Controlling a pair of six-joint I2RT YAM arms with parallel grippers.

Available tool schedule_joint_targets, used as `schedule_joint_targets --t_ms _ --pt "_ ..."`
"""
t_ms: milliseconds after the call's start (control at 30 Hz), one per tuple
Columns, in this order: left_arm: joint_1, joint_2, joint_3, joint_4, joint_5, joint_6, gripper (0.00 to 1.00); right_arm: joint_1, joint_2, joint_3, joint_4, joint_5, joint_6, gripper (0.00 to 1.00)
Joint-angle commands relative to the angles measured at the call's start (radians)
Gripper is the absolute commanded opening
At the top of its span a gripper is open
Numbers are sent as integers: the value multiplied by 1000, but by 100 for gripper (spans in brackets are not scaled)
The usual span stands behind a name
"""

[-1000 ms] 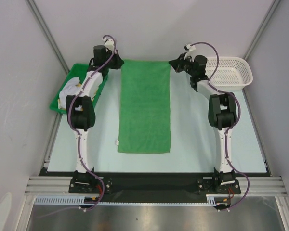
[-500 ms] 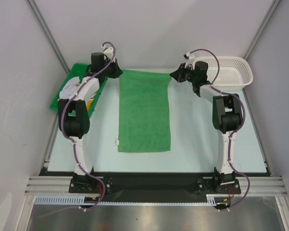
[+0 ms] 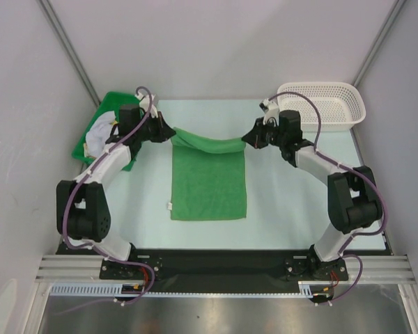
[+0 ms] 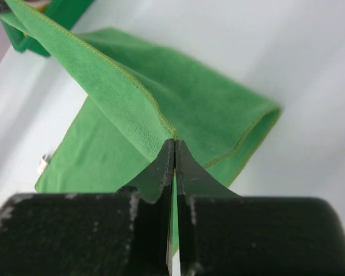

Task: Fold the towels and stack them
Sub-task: Fold the towel

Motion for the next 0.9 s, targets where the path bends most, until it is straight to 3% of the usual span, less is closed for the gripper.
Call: schedule_joint_targets --t_ms 0,133,367,500,800,867 --pt "-11 -90 -96 14 74 -72 0 10 -98 -87 -94 14 -15 0" --pt "-20 -171 -217 -36 60 -80 0 44 -178 -182 -165 60 -32 0" --pt "-46 -255 -295 -179 -23 -104 0 79 -316 -319 -198 71 -15 0" --pt "-49 -298 -367 -193 11 -156 0 102 -345 -370 -194 62 14 0" --pt "-56 -337 -528 -259 -77 -248 0 213 -376 -478 -182 132 69 0" --pt "-56 -360 -542 -279 -125 -262 7 226 -382 -492 -212 174 77 0"
